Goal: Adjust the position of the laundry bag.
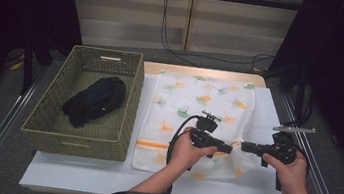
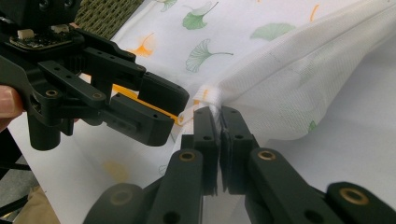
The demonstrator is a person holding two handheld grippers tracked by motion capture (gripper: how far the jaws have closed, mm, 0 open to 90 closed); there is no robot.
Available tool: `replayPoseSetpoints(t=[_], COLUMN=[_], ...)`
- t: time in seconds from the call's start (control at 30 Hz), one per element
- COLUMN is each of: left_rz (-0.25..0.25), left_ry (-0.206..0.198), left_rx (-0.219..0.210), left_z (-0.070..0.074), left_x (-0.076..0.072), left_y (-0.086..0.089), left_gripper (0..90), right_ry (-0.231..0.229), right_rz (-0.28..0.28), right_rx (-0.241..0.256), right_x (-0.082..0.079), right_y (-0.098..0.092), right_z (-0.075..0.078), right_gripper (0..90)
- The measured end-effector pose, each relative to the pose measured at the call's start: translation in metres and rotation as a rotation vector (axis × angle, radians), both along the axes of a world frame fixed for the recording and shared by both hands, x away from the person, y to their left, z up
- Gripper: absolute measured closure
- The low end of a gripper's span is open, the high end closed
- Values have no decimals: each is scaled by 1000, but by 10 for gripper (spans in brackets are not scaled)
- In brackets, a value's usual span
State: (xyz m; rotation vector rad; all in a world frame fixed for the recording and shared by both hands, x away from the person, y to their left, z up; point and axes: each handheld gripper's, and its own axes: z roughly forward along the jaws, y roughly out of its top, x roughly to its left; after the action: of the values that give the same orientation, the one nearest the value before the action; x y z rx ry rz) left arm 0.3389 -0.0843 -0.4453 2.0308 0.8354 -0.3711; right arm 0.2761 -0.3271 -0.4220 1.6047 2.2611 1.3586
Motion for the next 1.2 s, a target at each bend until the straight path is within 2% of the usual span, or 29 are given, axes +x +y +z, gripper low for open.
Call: replayPoseSetpoints(t=[0.17, 0.23, 0.27, 0.37, 0.67, 0.8, 0.87, 1.07, 1.2], left_rz=[-9, -7, -1, -4, -21, -27, -32, -33, -37], left_ry=[4, -1, -17, 1, -20, -17, -7, -12, -17], left_rx=[-13, -13, -12, -36, -25, -28, -34, -37, -14], left_z=[3, 3, 3, 1, 3, 4, 6, 9, 9], left_x=[0, 1, 1, 2, -1, -1, -1, -1, -1], left_y=[-1, -2, -2, -2, -5, -4, -4, -6, -7], left_gripper=[622, 632, 636, 651, 748, 838, 837, 836, 807], right_ry=[-6, -4, -7, -4, -5, -8, -10, -8, -7], right_rz=[-1, -1, 1, 4, 5, -2, 1, 3, 10], right_rx=[-5, -3, -2, -1, 0, -4, -3, -4, -4], right_x=[0, 0, 0, 0, -1, -1, -1, -1, -1], right_y=[2, 2, 3, 3, 4, 3, 4, 5, 5], right_z=[0, 0, 0, 0, 0, -1, -1, 0, -1], right_gripper=[869, 869, 869, 869, 868, 868, 868, 869, 868])
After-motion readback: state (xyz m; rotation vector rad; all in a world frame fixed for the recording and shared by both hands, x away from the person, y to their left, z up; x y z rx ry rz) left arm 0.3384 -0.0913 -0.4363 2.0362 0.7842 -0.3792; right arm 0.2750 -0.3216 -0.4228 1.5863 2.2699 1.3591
